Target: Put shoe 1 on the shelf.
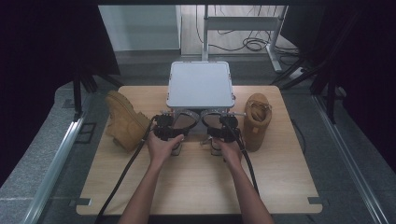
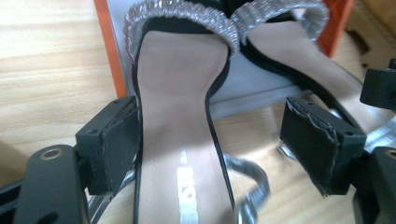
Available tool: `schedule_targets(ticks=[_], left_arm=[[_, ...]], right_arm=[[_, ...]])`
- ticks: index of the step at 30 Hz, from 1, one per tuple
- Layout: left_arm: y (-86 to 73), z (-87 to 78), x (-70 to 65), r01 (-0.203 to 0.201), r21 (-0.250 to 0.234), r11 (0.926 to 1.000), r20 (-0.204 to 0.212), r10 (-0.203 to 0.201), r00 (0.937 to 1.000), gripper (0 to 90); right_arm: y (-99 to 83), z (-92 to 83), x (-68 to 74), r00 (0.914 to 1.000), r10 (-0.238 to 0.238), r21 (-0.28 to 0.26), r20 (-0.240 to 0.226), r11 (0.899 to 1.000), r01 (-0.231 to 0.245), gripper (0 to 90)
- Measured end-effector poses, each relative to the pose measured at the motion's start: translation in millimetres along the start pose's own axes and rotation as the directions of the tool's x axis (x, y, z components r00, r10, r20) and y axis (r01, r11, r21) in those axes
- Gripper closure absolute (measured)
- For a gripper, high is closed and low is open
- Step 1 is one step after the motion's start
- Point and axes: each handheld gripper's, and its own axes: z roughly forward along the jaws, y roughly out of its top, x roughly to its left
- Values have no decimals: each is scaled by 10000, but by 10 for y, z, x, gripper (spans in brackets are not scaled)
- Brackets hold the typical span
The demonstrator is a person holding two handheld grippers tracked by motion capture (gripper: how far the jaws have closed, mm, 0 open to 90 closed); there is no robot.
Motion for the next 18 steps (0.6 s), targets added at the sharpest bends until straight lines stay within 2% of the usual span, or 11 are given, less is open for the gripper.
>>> schedule_targets(ticks=[1, 2, 3, 6, 7, 8, 10, 12, 15, 18], left_arm=[[-37, -106, 16, -165, -142, 9998, 130, 167, 9998, 205], [-37, -106, 16, -165, -142, 9998, 130, 167, 9998, 203], [-93, -203, 27, -230, -302, 9993, 221, 237, 9995, 203], [-171, -284, 27, -387, -391, 9985, 417, 403, 9983, 199], [-214, -318, 32, -495, -454, 9977, 549, 520, 9971, 200], [-263, -352, 40, -566, -585, 9967, 752, 609, 9953, 203], [-400, -424, 90, -684, -819, 9943, 1397, 794, 9870, 203], [-473, -463, 124, -907, -997, 9909, 1699, 1068, 9797, 209], [-558, -509, 162, -1144, -1139, 9869, 1758, 1334, 9754, 216], [-610, -528, 181, -1286, -1230, 9840, 1595, 1475, 9761, 213]], right_arm=[[-35, -88, -30, 9996, -111, -166, -247, 9998, 106, 259], [-54, -133, -45, 9993, -181, -275, -327, 9995, 172, 259], [-74, -178, -62, 9987, -299, -361, -402, 9989, 285, 258], [-122, -258, -92, 9977, -396, -504, -554, 9980, 369, 257], [-180, -329, -111, 9955, -551, -627, -770, 9968, 503, 257], [-210, -365, -114, 9946, -606, -689, -843, 9961, 549, 257], [-269, -430, -118, 9917, -831, -855, -983, 9935, 748, 257], [-318, -473, -122, 9892, -1059, -919, -1017, 9911, 967, 257], [-379, -512, -134, 9868, -1243, -992, -1034, 9885, 1141, 258], [-434, -517, -156, 9863, -1300, -945, -1016, 9882, 1205, 258]])
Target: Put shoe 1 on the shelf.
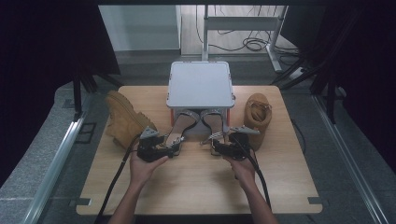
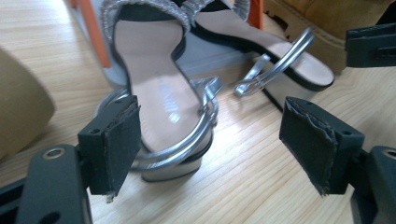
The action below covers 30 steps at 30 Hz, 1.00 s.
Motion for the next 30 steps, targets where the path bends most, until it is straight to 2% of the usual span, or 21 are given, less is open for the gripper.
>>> schedule_targets(ticks=[2, 3, 8, 10, 11, 12, 13, 14, 15, 21, 25, 30], left_arm=[[-54, -10, 0, -56, 9, 10000, -114, 56, 9999, 196], [-110, -9, -2, -119, 85, 9999, -370, 123, 9992, 185], [-222, 44, -4, -198, 210, 9996, -664, 212, 9976, 147], [-304, 89, -23, -435, 322, 9985, -848, 461, 9953, 145], [-304, 89, -23, -435, 322, 9985, -848, 461, 9953, 144], [-353, 108, -34, -652, 372, 9972, -1108, 690, 9914, 144], [-374, 115, -36, -696, 397, 9968, -1200, 739, 9900, 144], [-374, 115, -36, -696, 397, 9968, -1200, 739, 9900, 143], [-414, 119, -41, -689, 422, 9967, -1395, 742, 9874, 143], [-515, 140, -63, -417, 674, 9969, -1472, 512, 9878, 153], [-476, 215, -35, -14, 627, 9980, -1520, 109, 9883, 172], [-381, 347, -48, -50, 614, 9981, -1642, 151, 9863, 200]], right_arm=[[-42, 11, -12, 10000, -19, 53, 42, 10000, 19, 257], [-62, 18, -20, 10000, -23, 84, 41, 10000, 23, 257], [-142, 50, -47, 9999, -89, 161, 106, 9998, 87, 249], [-167, 65, -51, 9997, -234, 220, 114, 9995, 232, 238], [-167, 65, -51, 9997, -234, 220, 114, 9995, 232, 238], [-191, 79, -54, 9994, -323, 313, 145, 9990, 318, 231], [-203, 86, -59, 9993, -341, 339, 173, 9989, 335, 231], [-216, 94, -65, 9993, -328, 362, 189, 9988, 321, 231], [-227, 100, -71, 9993, -314, 401, 188, 9987, 306, 230], [-293, 130, -84, 9993, -311, 515, 224, 9982, 299, 230], [-333, 167, -89, 9991, -343, 590, 232, 9977, 329, 230], [-370, 231, -81, 9979, -606, 583, 207, 9965, 593, 230]])
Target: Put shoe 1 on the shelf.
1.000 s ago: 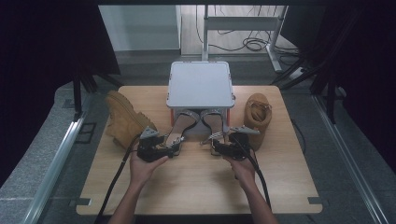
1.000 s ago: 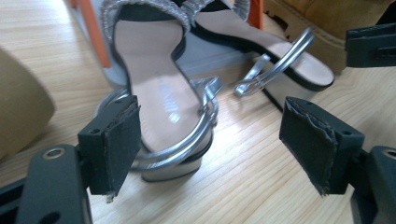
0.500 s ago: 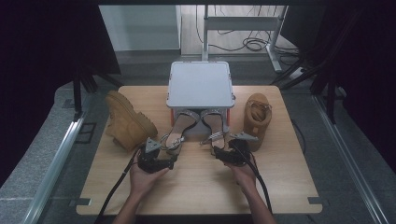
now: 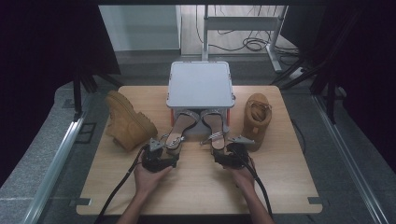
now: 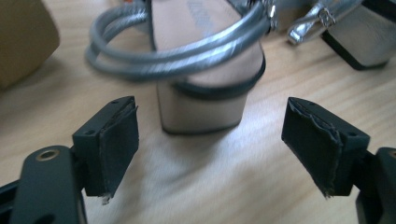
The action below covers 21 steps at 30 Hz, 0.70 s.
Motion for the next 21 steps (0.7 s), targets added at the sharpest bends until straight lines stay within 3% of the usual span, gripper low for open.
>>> schedule_targets(ticks=[6, 13, 16, 18, 21], left_arm=[[69, 147, -48, 88, 54, 9999, -151, -87, 9998, 247], [117, 273, -29, 476, -279, 9985, -731, -496, 9961, 314], [134, 285, -28, 518, -359, 9980, -666, -542, 9963, 346], [151, 296, -71, 279, -416, 9987, -945, -317, 9950, 373], [153, 307, -89, 242, -483, 9985, -1141, -296, 9930, 385]], right_arm=[[-4, 79, 55, 9992, -384, -125, -95, 9992, 383, 234], [-3, 247, 102, 9979, -640, -413, -22, 9971, 639, 237], [8, 296, 104, 9965, -803, -593, 231, 9949, 815, 264], [15, 322, 102, 9959, -812, -622, 402, 9946, 836, 302], [16, 336, 119, 9932, -917, -600, 721, 9936, 960, 337]])
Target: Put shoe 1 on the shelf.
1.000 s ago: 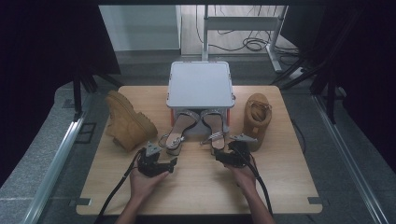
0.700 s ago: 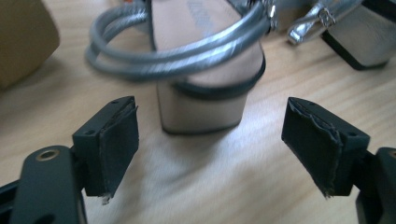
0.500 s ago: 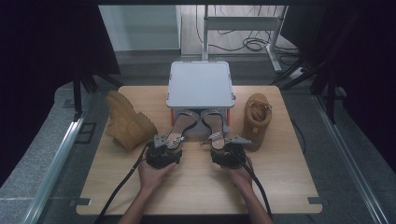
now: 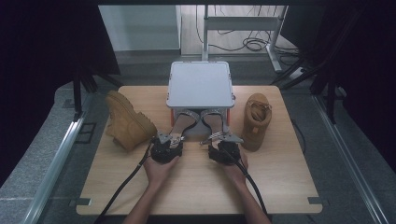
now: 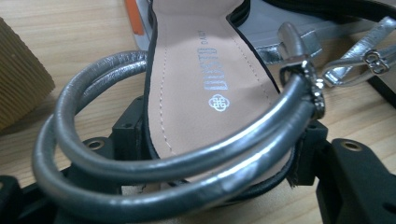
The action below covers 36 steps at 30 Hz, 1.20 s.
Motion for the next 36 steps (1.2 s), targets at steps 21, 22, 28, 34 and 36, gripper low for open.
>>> schedule_targets(ticks=[21, 22, 28, 34, 36], left_arm=[[231, 178, -119, 332, -377, 9987, -1011, -369, 9942, 395], [248, 178, -118, 372, -404, 9985, -1015, -411, 9940, 395], [327, 231, -133, 553, -434, 9975, -1143, -600, 9916, 395], [396, 305, -156, 673, -435, 9968, -1355, -727, 9881, 394], [433, 350, -157, 777, -457, 9959, -1430, -835, 9862, 394]], right_arm=[[1, -12, 48, 9992, 33, 67, 407, 10000, -36, 357], [1, -12, 48, 9992, 39, 64, 409, 10000, -41, 357], [1, -12, 46, 9992, 32, 71, 396, 10000, -34, 358], [0, -12, 45, 9992, 24, 75, 397, 10000, -27, 358], [0, -12, 45, 9992, 20, 78, 398, 10000, -23, 358]])
